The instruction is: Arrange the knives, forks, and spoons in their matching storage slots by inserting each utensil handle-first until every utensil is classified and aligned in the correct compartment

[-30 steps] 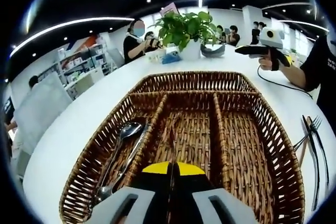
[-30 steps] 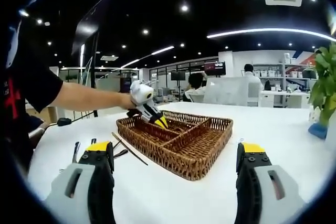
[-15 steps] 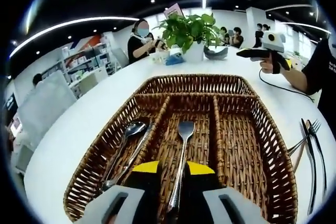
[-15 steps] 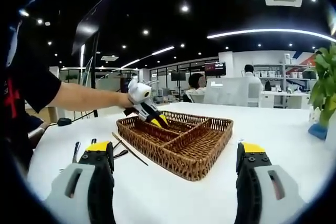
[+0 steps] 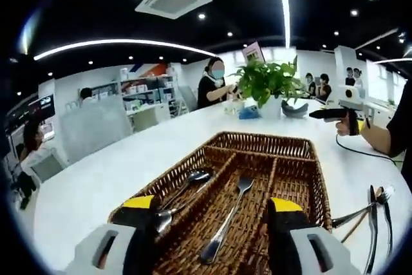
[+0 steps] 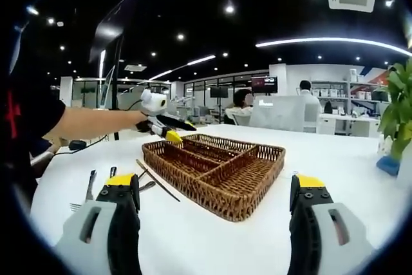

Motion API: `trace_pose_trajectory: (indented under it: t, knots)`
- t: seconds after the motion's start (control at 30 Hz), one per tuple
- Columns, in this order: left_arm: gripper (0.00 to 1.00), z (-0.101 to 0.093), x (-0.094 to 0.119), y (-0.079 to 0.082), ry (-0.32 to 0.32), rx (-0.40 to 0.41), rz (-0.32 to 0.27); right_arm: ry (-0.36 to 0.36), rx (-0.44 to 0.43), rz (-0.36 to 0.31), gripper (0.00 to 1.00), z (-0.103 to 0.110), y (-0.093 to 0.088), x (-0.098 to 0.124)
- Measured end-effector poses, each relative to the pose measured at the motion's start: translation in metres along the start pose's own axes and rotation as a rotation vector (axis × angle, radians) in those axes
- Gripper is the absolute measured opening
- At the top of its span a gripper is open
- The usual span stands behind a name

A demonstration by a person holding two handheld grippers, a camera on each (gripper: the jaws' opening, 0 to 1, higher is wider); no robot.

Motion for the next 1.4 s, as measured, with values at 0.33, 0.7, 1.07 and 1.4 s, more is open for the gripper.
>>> trace_pose_trajectory:
  t: [0.33,0.7,1.07,1.4]
  knots:
    - [1.0,-0.03,0.049,-0.014,0.095,0.031,0.017,-0.006,0.013,0.01,1.0,0.001,-0.001,-0.001]
    - [1.0,-0.063,0.086,-0.026,0.149,0.099,-0.051,-0.01,0.026,0.016,1.0,0.003,-0.003,-0.003]
    - [1.0,-0.101,0.106,-0.049,0.139,0.085,-0.05,-0.015,0.031,0.018,1.0,0.003,-0.004,-0.003]
    - [1.0,-0.106,0.12,-0.056,0.159,0.105,-0.125,-0.006,0.057,0.003,1.0,0.007,-0.001,0.001]
Point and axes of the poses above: the point that each gripper's makers call its tool centre point, and the gripper's own axes: x roughly backward along the fingers, z roughly to its left, y roughly out of its top, the point moved 6 cm from there along x, roughly backward along the fingers
